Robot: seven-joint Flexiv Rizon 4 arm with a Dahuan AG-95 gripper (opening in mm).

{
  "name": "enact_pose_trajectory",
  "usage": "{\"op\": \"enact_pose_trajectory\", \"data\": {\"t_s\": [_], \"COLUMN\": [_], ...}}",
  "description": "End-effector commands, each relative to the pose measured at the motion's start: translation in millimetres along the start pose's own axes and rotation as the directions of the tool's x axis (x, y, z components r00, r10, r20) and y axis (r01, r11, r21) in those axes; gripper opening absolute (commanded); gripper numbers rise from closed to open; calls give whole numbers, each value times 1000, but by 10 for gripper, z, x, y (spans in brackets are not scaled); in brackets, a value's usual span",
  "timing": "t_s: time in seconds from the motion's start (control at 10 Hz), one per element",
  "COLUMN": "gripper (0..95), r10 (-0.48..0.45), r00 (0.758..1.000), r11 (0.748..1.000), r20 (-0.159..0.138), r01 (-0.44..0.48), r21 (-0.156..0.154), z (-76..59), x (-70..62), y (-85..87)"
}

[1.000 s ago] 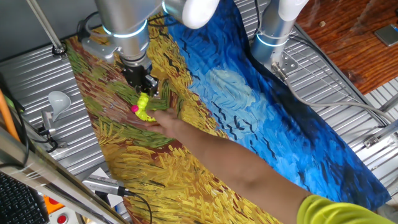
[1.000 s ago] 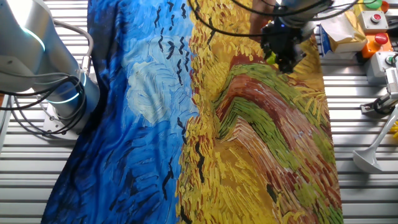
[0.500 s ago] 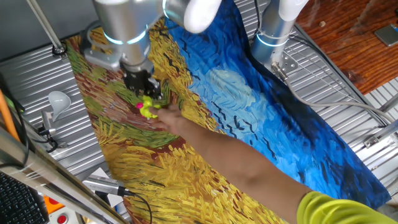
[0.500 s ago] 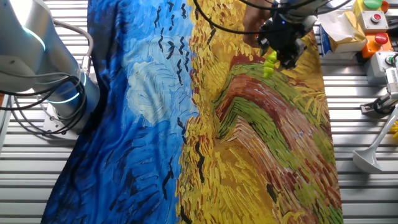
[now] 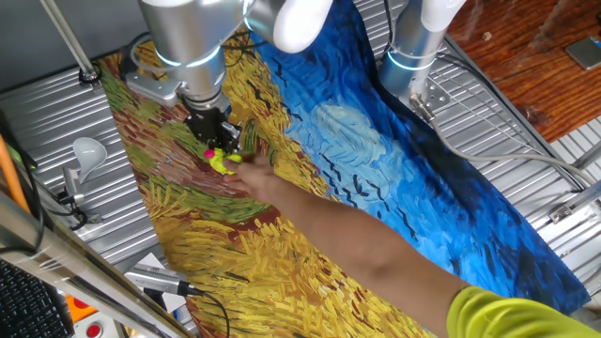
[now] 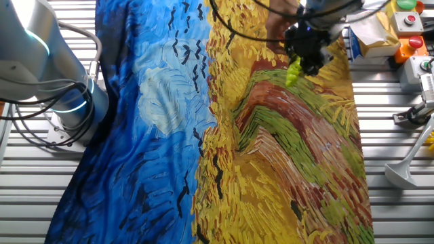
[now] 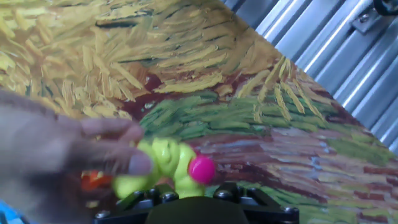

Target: Receive something handed over by a human

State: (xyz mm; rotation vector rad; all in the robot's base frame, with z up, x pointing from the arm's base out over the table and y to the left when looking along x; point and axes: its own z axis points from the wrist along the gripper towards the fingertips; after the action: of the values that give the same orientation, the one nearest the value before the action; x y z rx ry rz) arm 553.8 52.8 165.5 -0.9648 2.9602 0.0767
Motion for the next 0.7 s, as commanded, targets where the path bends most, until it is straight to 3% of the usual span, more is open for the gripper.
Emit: {"op": "enact_pose_trajectory", "data": {"t_s": [0.1, 0.7], "gripper": [0, 0], "r10": [5, 4], "r00": [1000, 1000], "r11": [1000, 1000], "r20": [-1, -18], "r01": [-5, -5], "r21": [0, -23], "z": [45, -34], "x": [-22, 31], "y": [-28, -51]}}
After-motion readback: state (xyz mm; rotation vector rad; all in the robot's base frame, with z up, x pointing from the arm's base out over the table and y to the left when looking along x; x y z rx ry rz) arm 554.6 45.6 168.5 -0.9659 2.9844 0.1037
